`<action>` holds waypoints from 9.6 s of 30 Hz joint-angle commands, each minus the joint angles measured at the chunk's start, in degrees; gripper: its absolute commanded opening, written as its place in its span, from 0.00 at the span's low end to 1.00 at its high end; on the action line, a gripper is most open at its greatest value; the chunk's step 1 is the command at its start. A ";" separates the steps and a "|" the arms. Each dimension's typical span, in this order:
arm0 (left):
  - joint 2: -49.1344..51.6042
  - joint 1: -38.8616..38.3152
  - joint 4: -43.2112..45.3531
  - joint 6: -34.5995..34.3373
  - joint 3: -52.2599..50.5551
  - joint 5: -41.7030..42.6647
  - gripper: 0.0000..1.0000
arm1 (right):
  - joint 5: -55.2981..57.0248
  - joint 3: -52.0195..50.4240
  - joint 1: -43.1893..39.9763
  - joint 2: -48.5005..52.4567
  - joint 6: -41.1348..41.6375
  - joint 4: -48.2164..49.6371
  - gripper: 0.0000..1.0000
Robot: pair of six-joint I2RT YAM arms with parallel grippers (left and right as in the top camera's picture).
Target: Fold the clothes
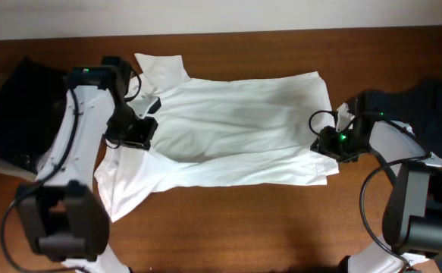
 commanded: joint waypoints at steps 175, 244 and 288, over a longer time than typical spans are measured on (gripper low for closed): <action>1.49 11.89 23.21 -3.89 -14.29 1.14 0.14 | 6.32 -10.32 1.68 -10.21 5.16 -4.85 0.24; -12.11 7.56 -0.50 -4.35 -30.12 7.13 0.49 | 22.77 -14.05 1.68 -19.80 18.97 -25.62 0.14; 11.28 6.84 14.67 -2.80 2.40 6.05 0.21 | 1.25 -7.98 1.75 -2.05 12.33 14.62 0.17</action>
